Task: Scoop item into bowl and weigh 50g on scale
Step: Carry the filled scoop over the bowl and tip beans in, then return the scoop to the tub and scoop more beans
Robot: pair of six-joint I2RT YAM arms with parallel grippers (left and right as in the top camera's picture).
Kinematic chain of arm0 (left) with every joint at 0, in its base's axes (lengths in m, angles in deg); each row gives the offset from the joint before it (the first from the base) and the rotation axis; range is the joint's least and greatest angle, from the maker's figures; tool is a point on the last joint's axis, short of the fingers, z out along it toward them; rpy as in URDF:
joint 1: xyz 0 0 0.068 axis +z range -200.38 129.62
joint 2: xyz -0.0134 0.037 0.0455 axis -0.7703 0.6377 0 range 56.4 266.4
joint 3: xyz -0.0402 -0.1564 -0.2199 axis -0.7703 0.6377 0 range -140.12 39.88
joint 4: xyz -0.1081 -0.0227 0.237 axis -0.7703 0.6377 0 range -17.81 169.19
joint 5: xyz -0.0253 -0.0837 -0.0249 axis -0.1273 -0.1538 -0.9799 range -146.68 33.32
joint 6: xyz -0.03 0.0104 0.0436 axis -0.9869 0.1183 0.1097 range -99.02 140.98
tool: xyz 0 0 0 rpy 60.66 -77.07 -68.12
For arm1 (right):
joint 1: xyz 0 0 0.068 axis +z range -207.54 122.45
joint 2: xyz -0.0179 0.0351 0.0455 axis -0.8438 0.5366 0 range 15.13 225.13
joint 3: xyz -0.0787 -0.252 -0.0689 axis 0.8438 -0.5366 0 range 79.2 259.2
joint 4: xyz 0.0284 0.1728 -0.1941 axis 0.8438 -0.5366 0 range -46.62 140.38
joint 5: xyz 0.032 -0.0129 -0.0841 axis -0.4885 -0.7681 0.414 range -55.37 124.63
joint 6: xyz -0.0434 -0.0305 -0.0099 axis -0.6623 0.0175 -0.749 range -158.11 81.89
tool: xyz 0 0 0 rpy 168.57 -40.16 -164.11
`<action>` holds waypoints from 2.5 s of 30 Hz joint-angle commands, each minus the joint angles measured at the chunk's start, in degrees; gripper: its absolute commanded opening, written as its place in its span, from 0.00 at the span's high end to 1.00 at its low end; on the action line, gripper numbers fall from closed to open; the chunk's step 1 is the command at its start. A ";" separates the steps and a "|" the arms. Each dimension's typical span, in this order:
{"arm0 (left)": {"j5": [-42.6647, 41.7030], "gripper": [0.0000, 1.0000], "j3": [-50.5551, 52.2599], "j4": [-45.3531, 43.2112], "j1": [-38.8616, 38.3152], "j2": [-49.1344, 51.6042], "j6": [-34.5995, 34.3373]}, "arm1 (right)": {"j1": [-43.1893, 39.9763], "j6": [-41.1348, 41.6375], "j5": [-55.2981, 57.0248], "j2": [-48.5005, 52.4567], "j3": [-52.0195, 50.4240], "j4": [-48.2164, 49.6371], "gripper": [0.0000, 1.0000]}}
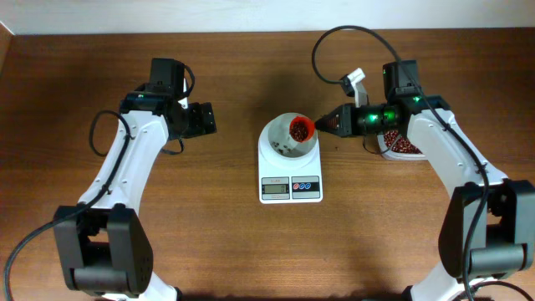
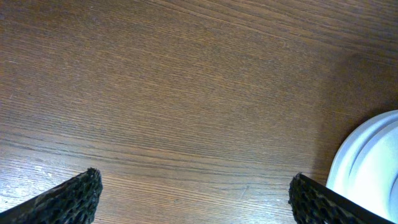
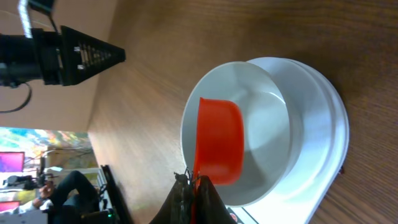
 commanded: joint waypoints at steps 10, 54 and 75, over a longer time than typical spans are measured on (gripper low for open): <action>0.17 0.01 -0.09 0.07 0.26 0.28 -0.15 | 12.98 -4.17 34.67 -4.07 15.08 -13.70 0.96; 0.17 0.01 -0.09 0.07 0.26 0.28 -0.15 | -27.56 -6.47 9.73 9.16 7.61 -18.27 0.96; 0.17 0.01 -0.09 0.07 0.26 0.28 -0.15 | -42.36 -7.06 -3.26 9.14 3.82 -19.15 0.96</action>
